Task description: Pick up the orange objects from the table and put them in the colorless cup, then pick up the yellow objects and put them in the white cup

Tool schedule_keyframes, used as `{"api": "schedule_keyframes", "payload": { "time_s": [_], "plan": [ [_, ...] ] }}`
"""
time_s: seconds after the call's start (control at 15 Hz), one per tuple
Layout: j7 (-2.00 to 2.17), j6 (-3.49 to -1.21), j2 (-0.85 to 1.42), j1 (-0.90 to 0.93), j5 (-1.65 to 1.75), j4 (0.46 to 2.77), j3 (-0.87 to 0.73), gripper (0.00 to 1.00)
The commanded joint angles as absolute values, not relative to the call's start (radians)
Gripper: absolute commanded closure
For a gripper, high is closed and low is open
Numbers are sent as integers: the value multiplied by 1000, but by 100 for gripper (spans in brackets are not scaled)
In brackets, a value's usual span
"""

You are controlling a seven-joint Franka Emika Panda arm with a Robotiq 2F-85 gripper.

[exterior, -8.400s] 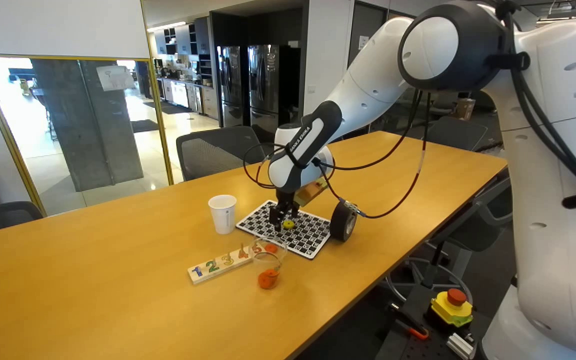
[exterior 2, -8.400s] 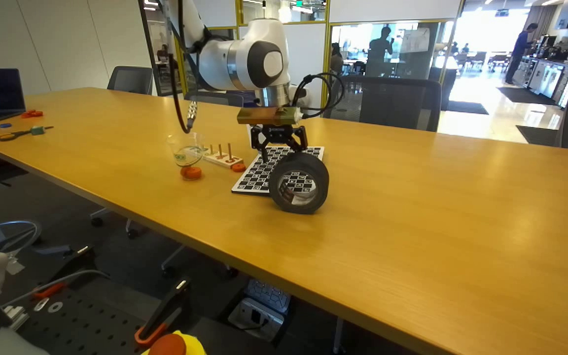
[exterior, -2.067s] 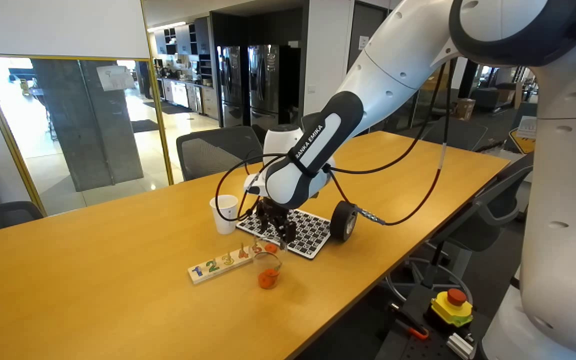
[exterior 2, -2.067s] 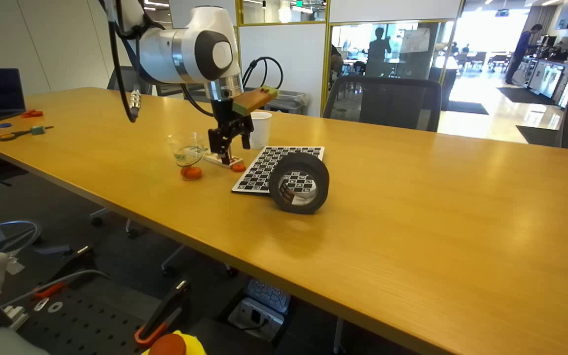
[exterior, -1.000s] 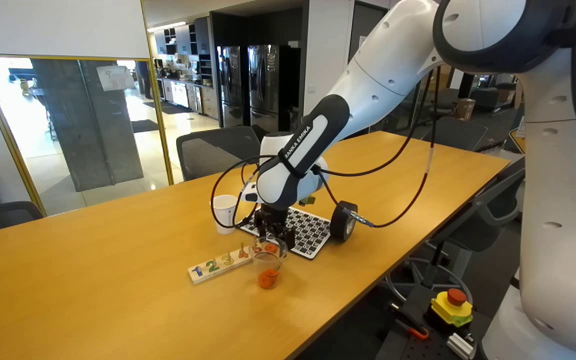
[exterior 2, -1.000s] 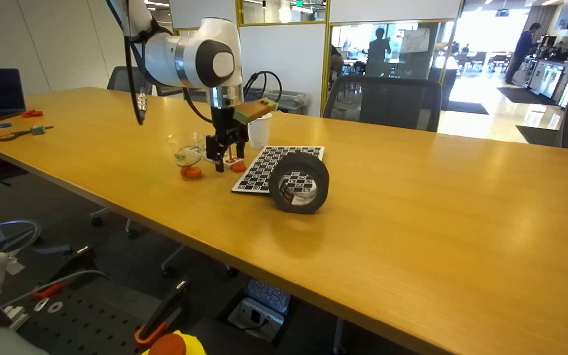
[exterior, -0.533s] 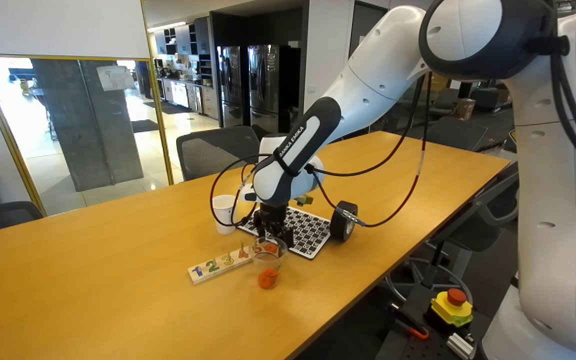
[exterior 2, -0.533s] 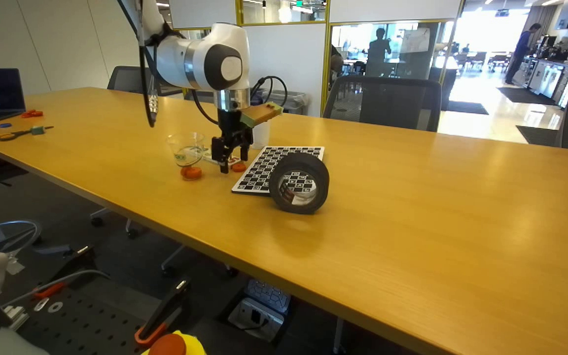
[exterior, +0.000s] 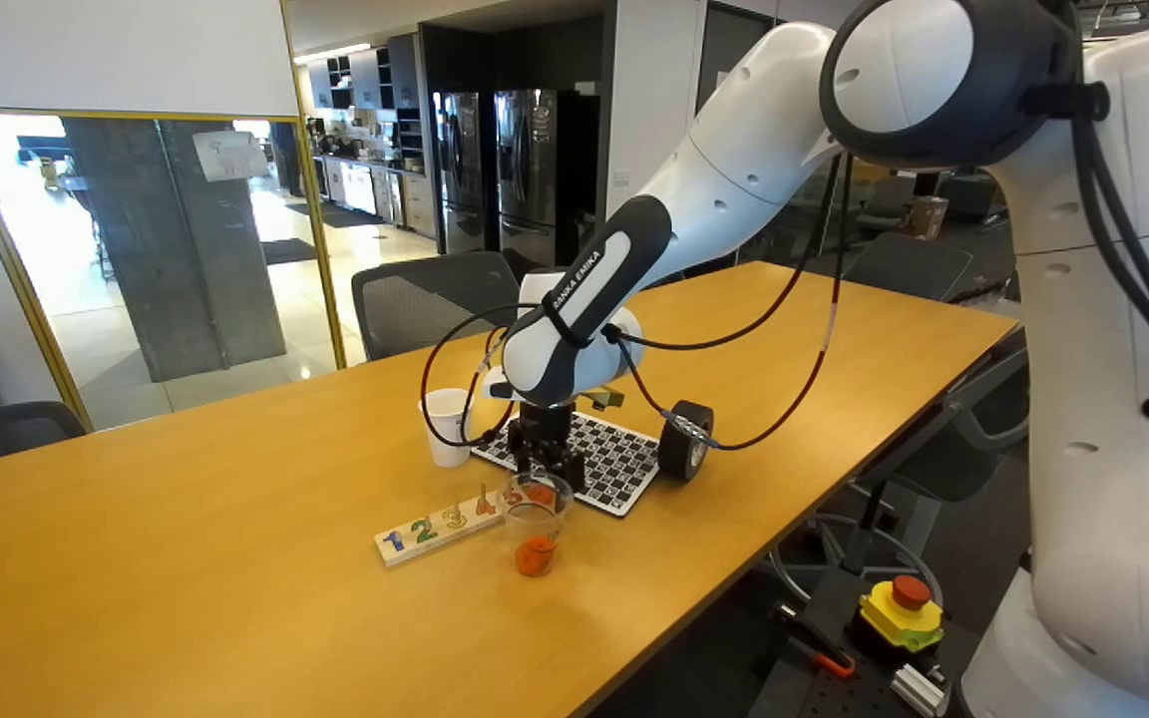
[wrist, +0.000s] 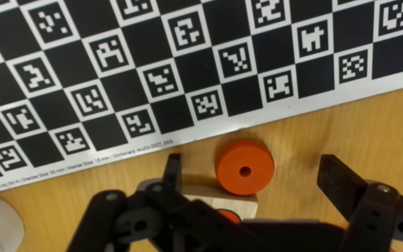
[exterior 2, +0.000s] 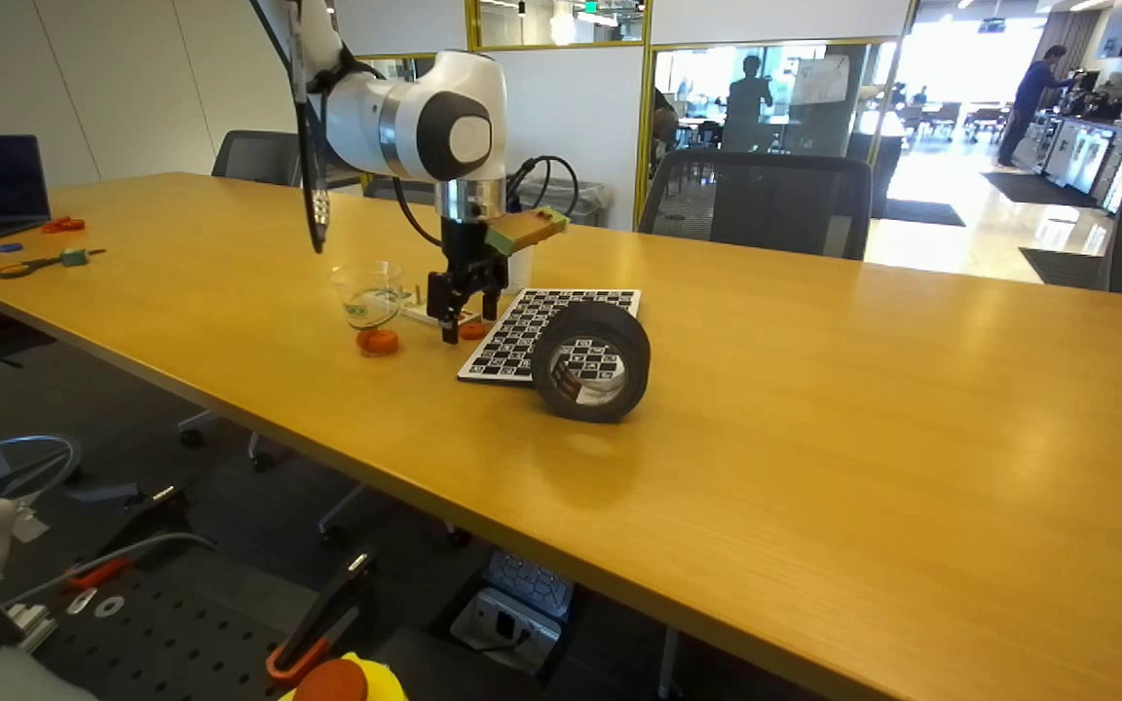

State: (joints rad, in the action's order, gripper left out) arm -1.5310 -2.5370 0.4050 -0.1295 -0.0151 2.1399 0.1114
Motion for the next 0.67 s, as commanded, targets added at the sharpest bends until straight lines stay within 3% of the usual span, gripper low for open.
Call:
{"api": "schedule_keyframes", "payload": {
  "time_s": [0.0,0.4,0.47,0.6],
  "plan": [
    [-1540,-2513,412,-133,-23,2113,119,0],
    [-1534,-2533,414,-131,-24,2119,118,0],
    [-1530,-2536,414,-130,-23,2120,117,25],
    [-1530,-2538,415,-128,-20,2121,117,34]
  ]
}}
